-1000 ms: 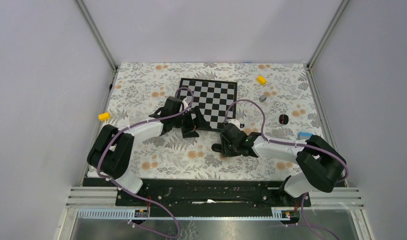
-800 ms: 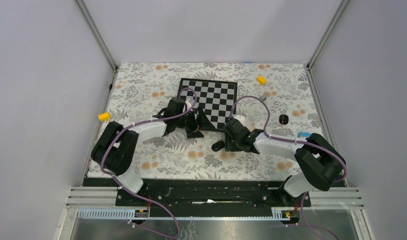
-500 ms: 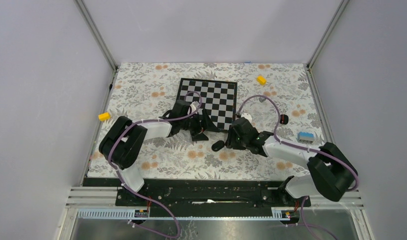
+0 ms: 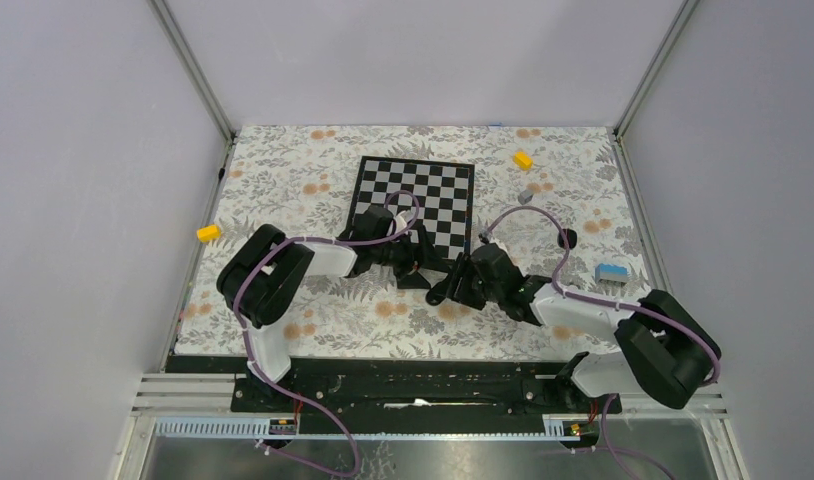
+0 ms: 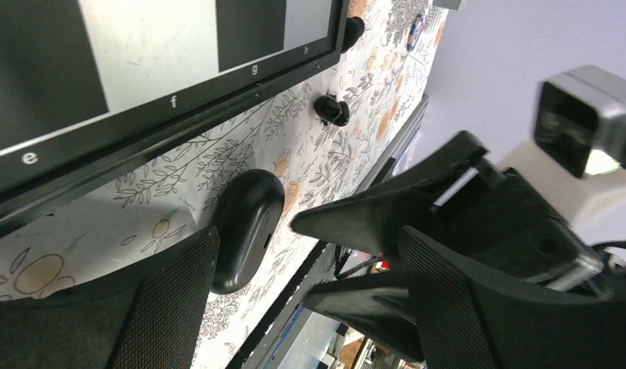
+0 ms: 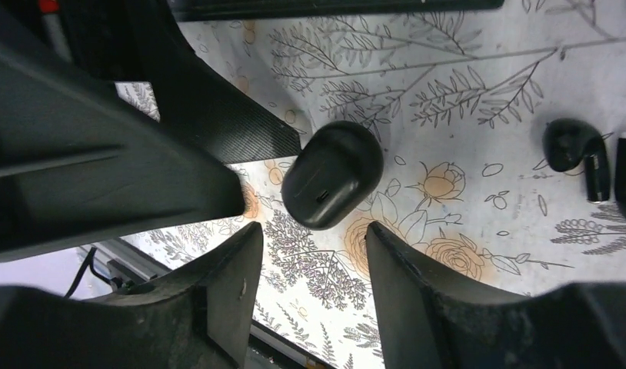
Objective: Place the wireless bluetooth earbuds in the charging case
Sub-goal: Pick up the charging case from the center of the board.
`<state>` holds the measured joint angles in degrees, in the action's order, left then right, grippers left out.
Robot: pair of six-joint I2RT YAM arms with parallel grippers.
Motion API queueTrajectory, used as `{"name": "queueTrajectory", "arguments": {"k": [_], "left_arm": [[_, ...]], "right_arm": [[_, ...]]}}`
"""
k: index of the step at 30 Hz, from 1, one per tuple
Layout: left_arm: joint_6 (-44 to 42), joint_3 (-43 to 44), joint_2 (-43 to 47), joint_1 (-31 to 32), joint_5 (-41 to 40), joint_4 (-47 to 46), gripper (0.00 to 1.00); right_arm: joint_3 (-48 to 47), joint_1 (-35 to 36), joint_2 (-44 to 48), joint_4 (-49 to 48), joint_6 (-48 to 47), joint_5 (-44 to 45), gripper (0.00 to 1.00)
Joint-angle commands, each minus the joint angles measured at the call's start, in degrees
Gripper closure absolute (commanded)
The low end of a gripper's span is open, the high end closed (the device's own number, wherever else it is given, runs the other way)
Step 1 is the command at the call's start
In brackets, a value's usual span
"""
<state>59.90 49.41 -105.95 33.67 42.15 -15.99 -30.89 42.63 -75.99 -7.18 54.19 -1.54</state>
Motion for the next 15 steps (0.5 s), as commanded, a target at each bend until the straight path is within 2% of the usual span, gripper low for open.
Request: {"name": "queueTrajectory", "arguments": {"k": [1,15], "left_arm": [[1.0,-0.2,0.6,0.3,1.4,-5.0,0.12],[2.2,-2.4,0.8,0.4,1.1,-7.0,0.14]], "right_arm": [[2.5,0.1,-3.8,-9.2,5.9,-2.6,0.43],[3.5,0.0,-8.2,-12.7,7.2,0.5,0.46]]}}
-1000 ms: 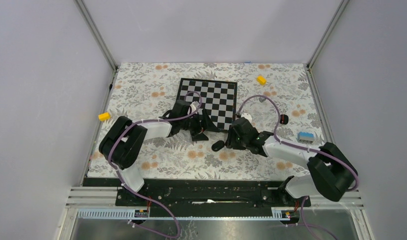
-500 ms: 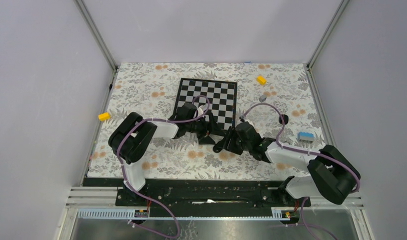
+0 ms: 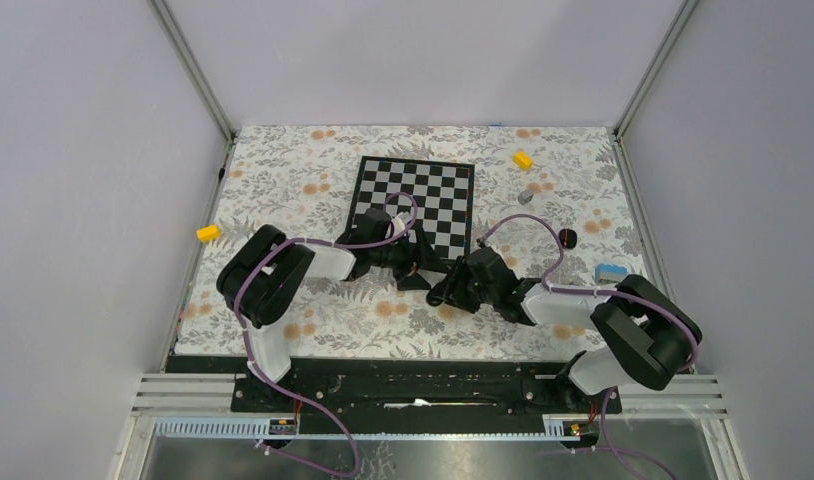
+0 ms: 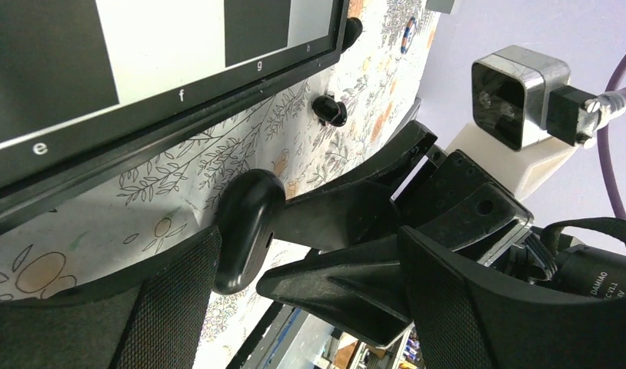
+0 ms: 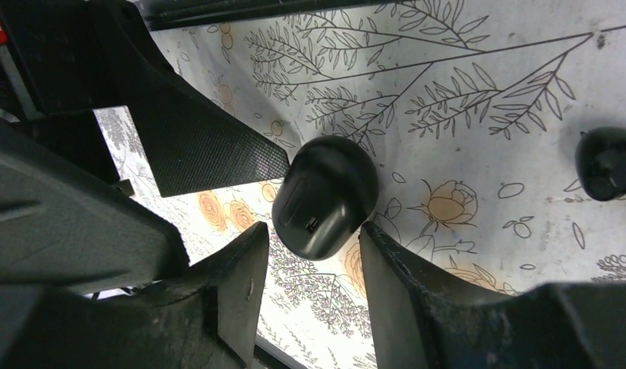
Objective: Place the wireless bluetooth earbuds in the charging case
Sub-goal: Pick up the charging case from the center of the board.
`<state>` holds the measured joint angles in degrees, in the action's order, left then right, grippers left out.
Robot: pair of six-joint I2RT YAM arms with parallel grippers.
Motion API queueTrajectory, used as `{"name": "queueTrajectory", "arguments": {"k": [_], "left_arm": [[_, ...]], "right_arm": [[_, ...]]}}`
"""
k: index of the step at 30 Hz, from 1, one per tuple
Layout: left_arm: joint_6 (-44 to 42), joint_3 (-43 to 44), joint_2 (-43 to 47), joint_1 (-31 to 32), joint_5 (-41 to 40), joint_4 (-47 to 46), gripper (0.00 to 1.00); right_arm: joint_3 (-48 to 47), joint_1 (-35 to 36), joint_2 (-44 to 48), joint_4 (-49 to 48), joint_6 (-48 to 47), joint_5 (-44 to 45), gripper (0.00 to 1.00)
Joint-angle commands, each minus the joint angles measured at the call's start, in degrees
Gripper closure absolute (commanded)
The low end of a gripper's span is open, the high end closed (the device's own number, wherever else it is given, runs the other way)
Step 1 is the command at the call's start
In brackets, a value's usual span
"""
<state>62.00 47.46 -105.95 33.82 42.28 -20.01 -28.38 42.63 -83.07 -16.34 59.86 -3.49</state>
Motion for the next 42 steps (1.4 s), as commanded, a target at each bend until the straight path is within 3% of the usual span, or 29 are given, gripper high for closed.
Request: {"name": "queueTrajectory", "arguments": {"k": [1,11,20,30,42], "left_arm": [[0.1,-0.6,0.7,0.3,0.9,-2.9,0.14],[0.1,-1.2,0.5,0.5,1.0,-3.3,0.14],[0.9,-2.4,0.1,0.7,0.6,-4.9,0.15],[1.2,-4.2,1.2,0.8,0.2,-5.9,0.32],[4.5,-6.2,1.0,0.8,1.6,-11.3,0.39]], "right_arm": [[0.9,0.0,-1.4,-4.1,1.7,2.7,0.46],[2.6,-0.6,-2.3,-10.2,4.2,3.2,0.46],[6.4,-0.9,2.5,-12.9,5.3,7.9,0.46],[7.6,-1.3,2.1,-14.4,5.8,7.6,0.54],[6.6,-1.5,-2.9,-18.9,6.3,3.7,0.56]]}}
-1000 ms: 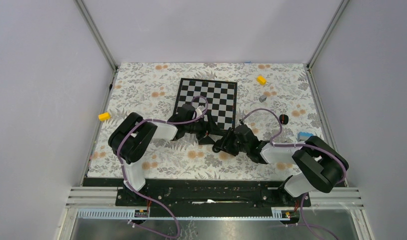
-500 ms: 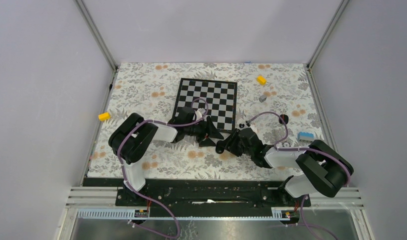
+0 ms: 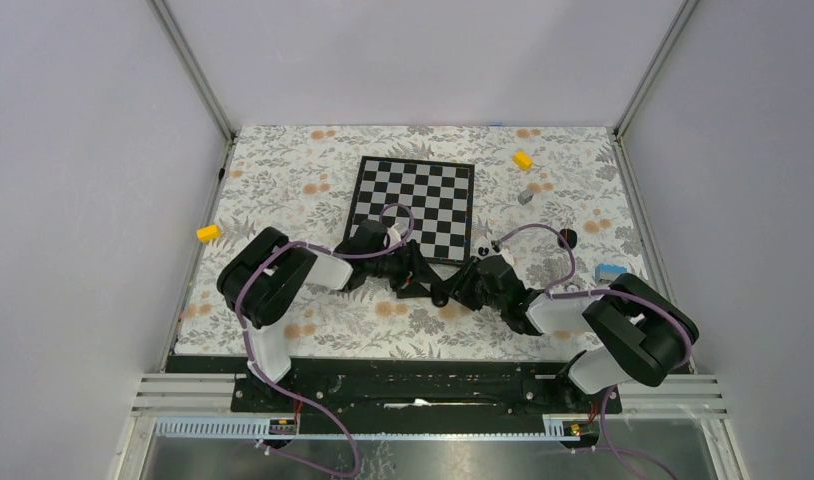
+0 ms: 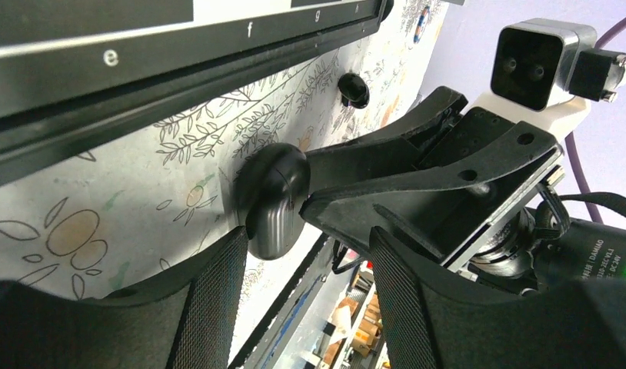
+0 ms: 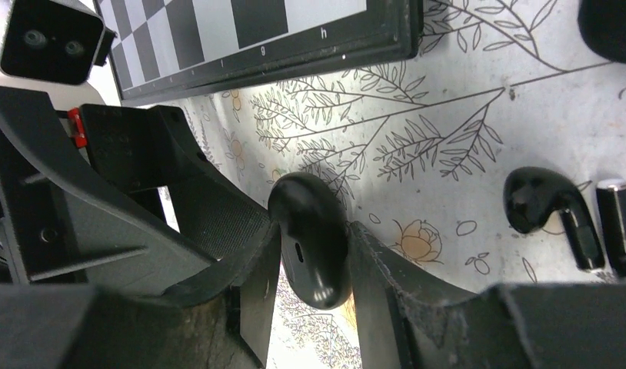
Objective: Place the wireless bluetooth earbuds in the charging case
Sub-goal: Pick up the charging case from the center of the board.
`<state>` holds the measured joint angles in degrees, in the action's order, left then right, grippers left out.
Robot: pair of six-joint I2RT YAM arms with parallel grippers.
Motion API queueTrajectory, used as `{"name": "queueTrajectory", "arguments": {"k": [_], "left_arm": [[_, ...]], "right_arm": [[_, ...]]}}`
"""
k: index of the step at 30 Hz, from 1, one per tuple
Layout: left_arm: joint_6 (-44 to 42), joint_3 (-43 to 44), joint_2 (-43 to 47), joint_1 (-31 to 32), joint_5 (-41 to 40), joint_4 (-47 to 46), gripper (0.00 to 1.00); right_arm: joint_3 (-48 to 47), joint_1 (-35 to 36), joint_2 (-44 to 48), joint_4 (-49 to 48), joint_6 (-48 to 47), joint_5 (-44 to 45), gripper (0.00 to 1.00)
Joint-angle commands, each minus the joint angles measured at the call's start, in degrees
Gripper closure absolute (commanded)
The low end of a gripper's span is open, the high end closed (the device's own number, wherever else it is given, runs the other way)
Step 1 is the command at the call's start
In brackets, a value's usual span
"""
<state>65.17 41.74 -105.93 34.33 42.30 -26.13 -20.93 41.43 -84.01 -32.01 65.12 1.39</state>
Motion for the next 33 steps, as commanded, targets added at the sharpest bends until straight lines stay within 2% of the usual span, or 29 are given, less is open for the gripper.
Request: {"name": "queueTrajectory", "arguments": {"k": [1,13,18,21,25,30,33], "left_arm": [[1.5,-0.6,1.0,0.3,1.6,-5.5,0.39],[5.3,-3.4,1.0,0.2,2.0,-11.9,0.53],[5.6,-3.6,2.4,0.2,1.0,-13.0,0.54],[2.2,-2.2,4.3,-0.1,-0.8,-7.1,0.51],[-5.6,0.6,8.1,-0.7,-4.3,5.1,0.40],[-8.6,2.5,10.9,-0.8,-5.4,10.8,0.28],[-12.7,4.6,13.2,-1.2,-7.9,18.5,0.23]], "right_arm": [[-0.9,-0.3,-2.4,-3.6,1.3,-1.2,0.57],[-0.6,-0.7,-4.4,-6.0,2.4,-4.1,0.73],[0.1,-1.2,-3.5,-5.7,2.5,-4.1,0.75],[0.2,-1.3,-2.5,-5.0,1.4,-4.0,0.75],[-1.7,-1.3,0.7,1.5,-4.9,-2.6,0.65],[-6.3,-1.3,3.5,12.1,-16.5,-1.7,0.40],[-10.1,-1.2,5.0,21.0,-24.8,1.8,0.37]]}}
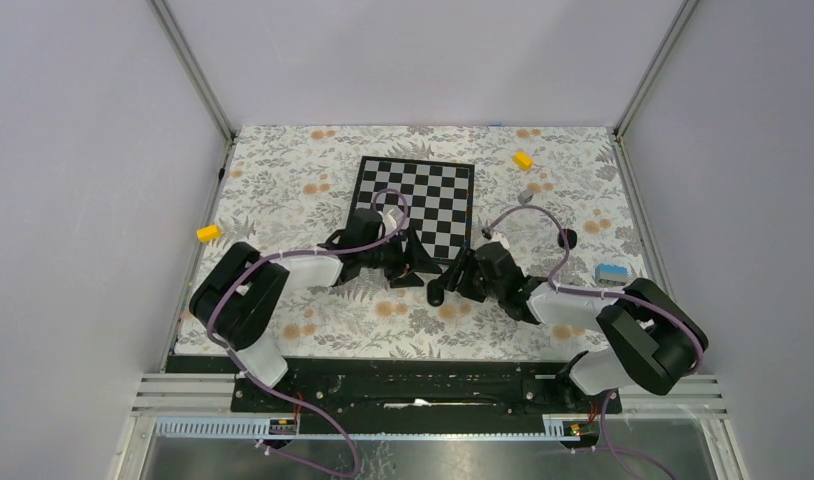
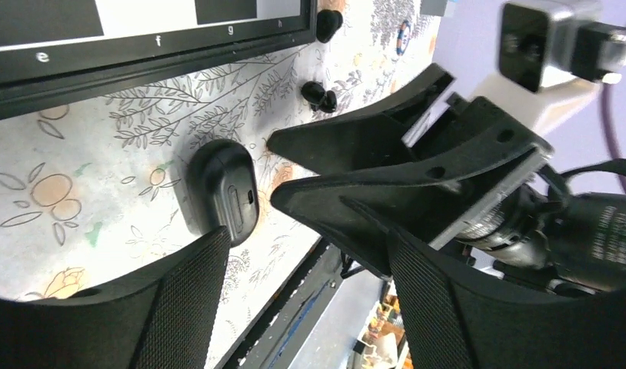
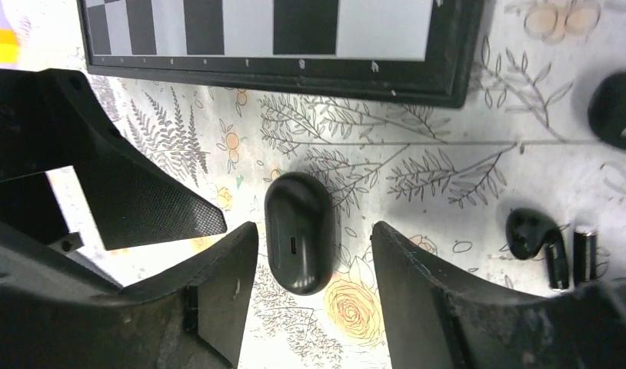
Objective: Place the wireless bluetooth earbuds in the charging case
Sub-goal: Pick up the charging case from the center of the board.
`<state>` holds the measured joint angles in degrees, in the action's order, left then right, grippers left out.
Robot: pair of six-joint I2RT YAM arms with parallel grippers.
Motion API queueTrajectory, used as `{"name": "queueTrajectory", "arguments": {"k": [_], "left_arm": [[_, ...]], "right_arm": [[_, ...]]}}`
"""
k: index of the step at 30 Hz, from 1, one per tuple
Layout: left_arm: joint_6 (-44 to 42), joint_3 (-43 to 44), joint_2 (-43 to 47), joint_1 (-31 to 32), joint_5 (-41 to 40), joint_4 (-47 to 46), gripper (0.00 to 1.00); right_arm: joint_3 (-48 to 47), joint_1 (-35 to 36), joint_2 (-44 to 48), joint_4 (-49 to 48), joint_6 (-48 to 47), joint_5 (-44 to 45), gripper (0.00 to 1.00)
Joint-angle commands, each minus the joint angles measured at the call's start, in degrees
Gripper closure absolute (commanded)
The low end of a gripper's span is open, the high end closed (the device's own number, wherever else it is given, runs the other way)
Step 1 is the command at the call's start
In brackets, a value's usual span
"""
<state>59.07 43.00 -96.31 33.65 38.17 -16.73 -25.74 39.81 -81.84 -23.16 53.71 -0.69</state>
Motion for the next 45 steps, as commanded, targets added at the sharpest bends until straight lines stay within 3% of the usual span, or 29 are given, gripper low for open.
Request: {"name": "queueTrajectory", "arguments": {"k": [1,8,13,17,24,28,36,39,45], "left_arm": [[-8.4,4.3,5.0,-0.8,-5.5,12.7,0.23],[-16.7,10.1,14.7,-9.0,-17.3,33.5,0.15],[-17.4,10.0,19.1,-16.5,-18.0,37.2,0.14],[-19.0,10.4,20.1,-18.2,-17.6,40.3,0.13],[-18.1,7.4,21.6,-18.5,-16.5,39.2,0.13],[-17.5,6.7,21.5,-18.5,-16.1,38.9,0.11],[-16.3,7.1,21.1,-18.5,-16.7,39.5,0.10],[-14.8,6.6,20.8,-18.6,-12.9,38.8,0.10],[-12.2,3.8,20.5,-18.5,-3.6,35.3,0.10]], "right_arm": [[-5.4,0.4,3.9,13.5,-15.0,4.6,0.37],[-10.1,3.7,7.3,23.7,-18.6,12.1,0.35],[-17.8,9.6,1.2,31.7,-17.6,18.3,0.19],[-20.7,12.1,-3.1,31.7,-15.1,19.7,0.17],[-26.2,14.2,-10.7,34.4,-14.3,21.6,0.23],[-28.9,16.1,-14.3,35.2,-15.6,22.5,0.36],[-34.9,19.3,-21.7,42.1,-17.1,26.7,0.47],[-34.3,19.3,-21.5,40.5,-18.0,26.0,0.58],[-28.8,19.3,-15.9,29.7,-24.3,19.5,0.65]]}}
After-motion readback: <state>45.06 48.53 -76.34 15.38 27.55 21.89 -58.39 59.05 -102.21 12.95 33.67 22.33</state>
